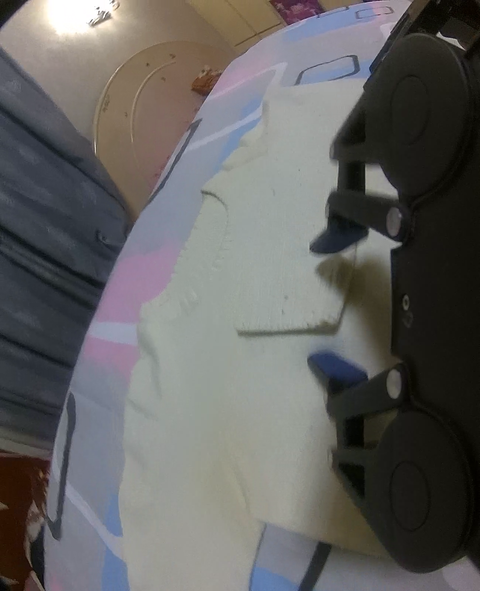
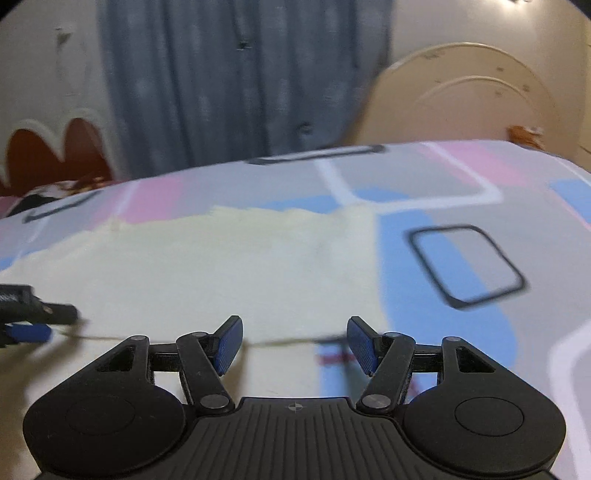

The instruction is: Fold small clothes

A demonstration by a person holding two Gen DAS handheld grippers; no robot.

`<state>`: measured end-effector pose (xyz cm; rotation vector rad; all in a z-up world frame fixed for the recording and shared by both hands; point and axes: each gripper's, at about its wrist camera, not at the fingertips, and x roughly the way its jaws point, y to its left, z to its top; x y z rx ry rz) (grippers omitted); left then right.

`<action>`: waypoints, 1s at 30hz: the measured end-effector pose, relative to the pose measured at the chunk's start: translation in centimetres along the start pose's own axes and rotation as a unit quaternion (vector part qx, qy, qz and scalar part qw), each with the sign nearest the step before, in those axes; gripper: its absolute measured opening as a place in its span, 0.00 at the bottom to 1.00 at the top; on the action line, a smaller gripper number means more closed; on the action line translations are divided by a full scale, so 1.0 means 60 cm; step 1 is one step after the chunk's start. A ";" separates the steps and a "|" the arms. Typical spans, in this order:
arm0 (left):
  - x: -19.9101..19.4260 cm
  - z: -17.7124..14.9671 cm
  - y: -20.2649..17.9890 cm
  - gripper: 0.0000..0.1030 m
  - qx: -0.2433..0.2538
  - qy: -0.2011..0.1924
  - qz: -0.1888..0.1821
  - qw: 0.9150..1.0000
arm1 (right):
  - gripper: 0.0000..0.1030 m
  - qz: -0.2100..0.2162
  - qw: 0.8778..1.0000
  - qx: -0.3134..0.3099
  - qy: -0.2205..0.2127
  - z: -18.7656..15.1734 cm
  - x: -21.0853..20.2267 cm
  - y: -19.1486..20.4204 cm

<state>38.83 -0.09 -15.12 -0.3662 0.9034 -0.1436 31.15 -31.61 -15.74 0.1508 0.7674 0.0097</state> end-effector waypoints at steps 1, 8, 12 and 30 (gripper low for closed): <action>0.002 -0.002 -0.004 0.32 0.006 -0.001 0.001 1.000 | 0.60 -0.005 1.000 0.007 0.002 0.002 -0.006 -0.015; -0.020 0.003 -0.015 0.05 0.008 -0.039 0.000 0.999 | 0.60 -0.020 0.999 0.028 0.013 -0.006 -0.001 -0.036; -0.061 0.013 -0.033 0.04 0.032 -0.084 -0.013 0.996 | 0.60 -0.018 0.999 0.030 0.022 -0.006 0.012 -0.031; -0.093 0.056 0.078 0.03 -0.035 -0.143 0.065 0.987 | 0.16 0.004 1.000 0.008 0.016 0.015 0.066 0.017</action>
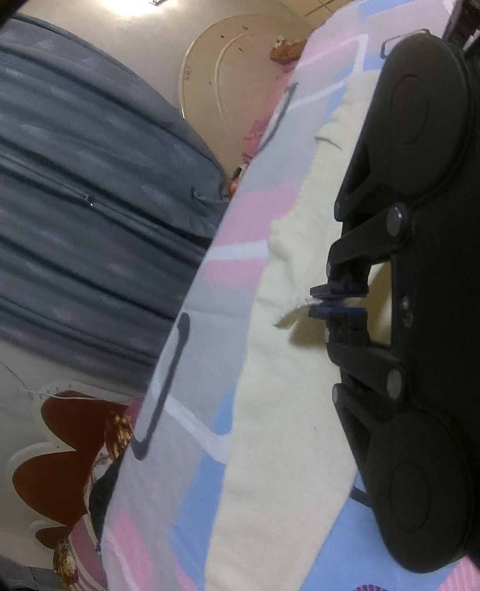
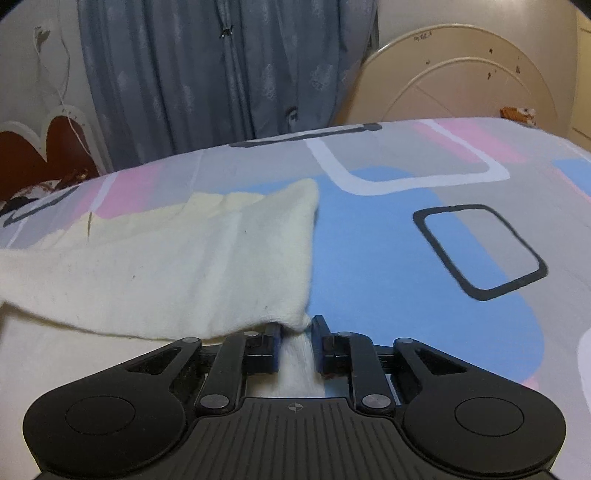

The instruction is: Fold small clothes

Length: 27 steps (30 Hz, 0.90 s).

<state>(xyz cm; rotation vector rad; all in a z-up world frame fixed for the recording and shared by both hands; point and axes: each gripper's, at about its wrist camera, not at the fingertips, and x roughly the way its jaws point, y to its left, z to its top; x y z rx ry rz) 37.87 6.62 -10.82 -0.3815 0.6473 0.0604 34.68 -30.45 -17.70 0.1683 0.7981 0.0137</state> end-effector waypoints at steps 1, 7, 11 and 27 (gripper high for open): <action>-0.005 0.001 0.007 0.03 -0.004 -0.003 0.004 1.000 | 0.16 0.001 1.000 0.000 0.001 0.002 0.001 -0.002; -0.005 -0.005 0.031 0.03 -0.007 -0.006 0.024 1.000 | 0.15 0.013 1.000 0.019 0.009 0.009 0.003 -0.006; 0.017 -0.028 0.043 0.03 0.002 0.020 0.039 0.999 | 0.08 0.001 1.000 0.025 -0.005 0.004 -0.001 -0.010; -0.029 -0.013 0.006 0.50 0.062 0.003 0.043 0.997 | 0.21 0.042 0.996 0.073 -0.007 0.039 -0.046 -0.058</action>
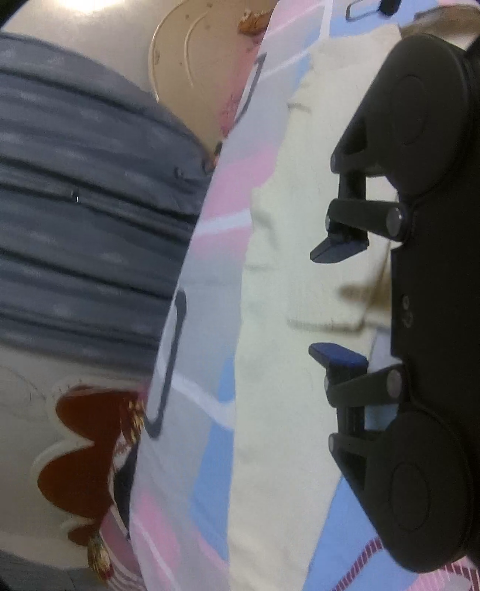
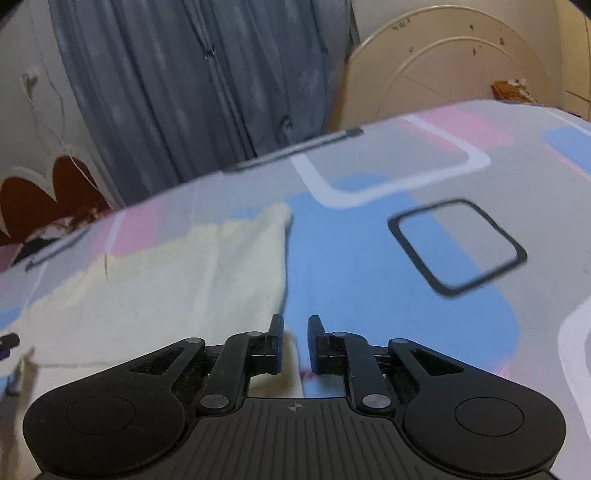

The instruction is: Fold small clothes

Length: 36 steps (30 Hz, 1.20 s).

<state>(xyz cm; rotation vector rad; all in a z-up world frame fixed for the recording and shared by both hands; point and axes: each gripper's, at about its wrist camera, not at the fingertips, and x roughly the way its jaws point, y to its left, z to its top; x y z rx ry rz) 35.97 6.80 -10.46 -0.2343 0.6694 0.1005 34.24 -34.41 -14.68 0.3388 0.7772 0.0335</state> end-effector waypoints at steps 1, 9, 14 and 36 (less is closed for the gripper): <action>0.002 0.001 -0.010 0.54 0.005 0.001 -0.004 1.000 | 0.30 0.001 1.000 0.004 0.000 0.006 0.009 0.000; 0.059 -0.006 -0.064 0.56 0.032 0.014 -0.014 0.999 | 0.33 0.010 1.000 0.019 0.010 0.056 0.101 0.014; 0.092 -0.024 -0.052 0.55 0.039 0.035 0.004 0.999 | 0.32 0.018 0.999 0.045 0.025 0.081 0.152 0.002; 0.095 -0.017 -0.022 0.49 0.036 0.023 0.049 0.998 | 0.10 -0.055 0.998 -0.034 0.001 0.079 0.170 0.023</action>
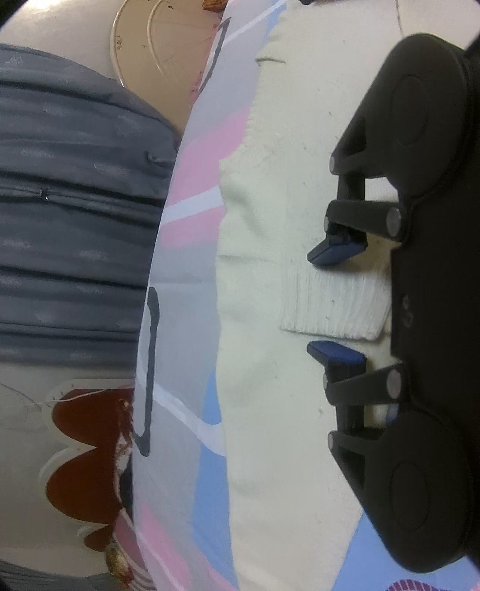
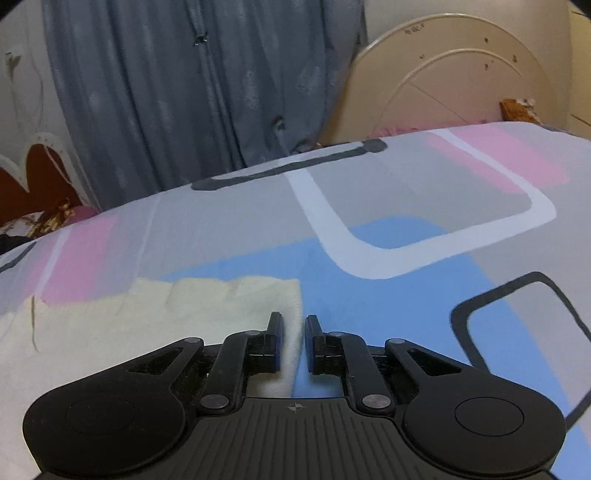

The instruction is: Fold small clothes

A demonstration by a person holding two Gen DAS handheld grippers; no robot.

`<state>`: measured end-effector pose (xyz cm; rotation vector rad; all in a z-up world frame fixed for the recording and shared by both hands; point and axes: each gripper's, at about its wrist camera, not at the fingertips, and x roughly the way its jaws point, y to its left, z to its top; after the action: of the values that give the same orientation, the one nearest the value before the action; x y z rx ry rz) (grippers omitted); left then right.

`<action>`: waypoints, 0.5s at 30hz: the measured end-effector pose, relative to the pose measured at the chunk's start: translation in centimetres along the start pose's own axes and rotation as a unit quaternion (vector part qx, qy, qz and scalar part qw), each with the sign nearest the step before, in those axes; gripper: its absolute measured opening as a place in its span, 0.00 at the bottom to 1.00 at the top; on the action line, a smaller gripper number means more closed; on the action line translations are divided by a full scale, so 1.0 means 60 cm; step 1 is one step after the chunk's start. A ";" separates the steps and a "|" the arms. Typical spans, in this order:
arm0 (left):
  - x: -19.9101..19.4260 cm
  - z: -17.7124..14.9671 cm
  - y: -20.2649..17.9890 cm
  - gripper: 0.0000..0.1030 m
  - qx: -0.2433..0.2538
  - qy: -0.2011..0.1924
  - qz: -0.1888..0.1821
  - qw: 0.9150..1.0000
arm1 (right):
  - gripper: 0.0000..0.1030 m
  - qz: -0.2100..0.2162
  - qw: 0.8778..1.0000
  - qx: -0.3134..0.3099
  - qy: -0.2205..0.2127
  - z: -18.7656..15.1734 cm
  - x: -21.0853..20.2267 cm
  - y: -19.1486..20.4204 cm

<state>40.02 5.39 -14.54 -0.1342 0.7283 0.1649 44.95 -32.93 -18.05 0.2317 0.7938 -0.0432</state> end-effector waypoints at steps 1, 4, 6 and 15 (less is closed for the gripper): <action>-0.006 0.003 0.003 0.62 -0.007 0.003 0.000 1.000 | 0.10 -0.006 1.000 0.001 -0.004 0.001 -0.010 0.003; -0.025 0.000 0.009 0.70 -0.013 -0.008 0.000 1.000 | 0.10 0.023 0.999 0.000 -0.026 -0.002 -0.052 0.019; -0.022 -0.007 0.006 0.69 0.008 0.000 0.004 1.000 | 0.11 0.046 0.999 -0.015 -0.018 -0.015 -0.065 0.040; -0.031 -0.001 0.021 0.71 -0.003 0.029 0.012 1.000 | 0.12 0.022 0.997 -0.074 0.004 -0.067 -0.080 0.068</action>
<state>38.35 6.42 -13.42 -0.1363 0.7870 0.1867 39.30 -28.32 -16.57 0.1092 0.7957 0.0576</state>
